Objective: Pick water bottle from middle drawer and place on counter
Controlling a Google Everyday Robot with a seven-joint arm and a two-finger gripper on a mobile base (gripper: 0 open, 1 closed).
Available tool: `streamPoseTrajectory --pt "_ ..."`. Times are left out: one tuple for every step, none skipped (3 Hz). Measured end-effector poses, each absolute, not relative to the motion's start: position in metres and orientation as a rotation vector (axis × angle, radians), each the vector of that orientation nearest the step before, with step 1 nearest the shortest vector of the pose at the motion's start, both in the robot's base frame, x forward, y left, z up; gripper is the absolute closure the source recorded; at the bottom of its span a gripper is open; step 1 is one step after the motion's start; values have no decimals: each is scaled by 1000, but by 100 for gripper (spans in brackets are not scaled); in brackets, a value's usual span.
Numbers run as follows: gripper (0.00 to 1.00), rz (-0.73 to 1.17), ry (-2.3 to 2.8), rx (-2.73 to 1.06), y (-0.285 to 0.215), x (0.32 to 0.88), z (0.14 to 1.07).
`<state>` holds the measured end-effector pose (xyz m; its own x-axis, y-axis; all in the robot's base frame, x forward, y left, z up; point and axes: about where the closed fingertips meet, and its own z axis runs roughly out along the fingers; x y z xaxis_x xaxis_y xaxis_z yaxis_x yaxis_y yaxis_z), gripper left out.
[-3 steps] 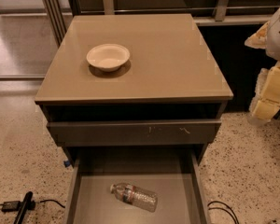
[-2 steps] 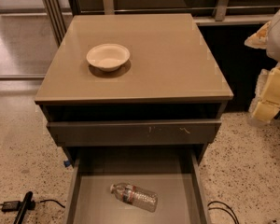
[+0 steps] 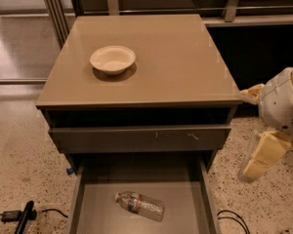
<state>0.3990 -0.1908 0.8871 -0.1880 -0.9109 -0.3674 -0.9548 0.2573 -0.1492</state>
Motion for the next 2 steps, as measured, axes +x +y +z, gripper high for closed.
streamPoseTrajectory --pt "0 285 2113 -1679 -175 375 832" --pt "0 364 2123 -1664 -158 366 766"
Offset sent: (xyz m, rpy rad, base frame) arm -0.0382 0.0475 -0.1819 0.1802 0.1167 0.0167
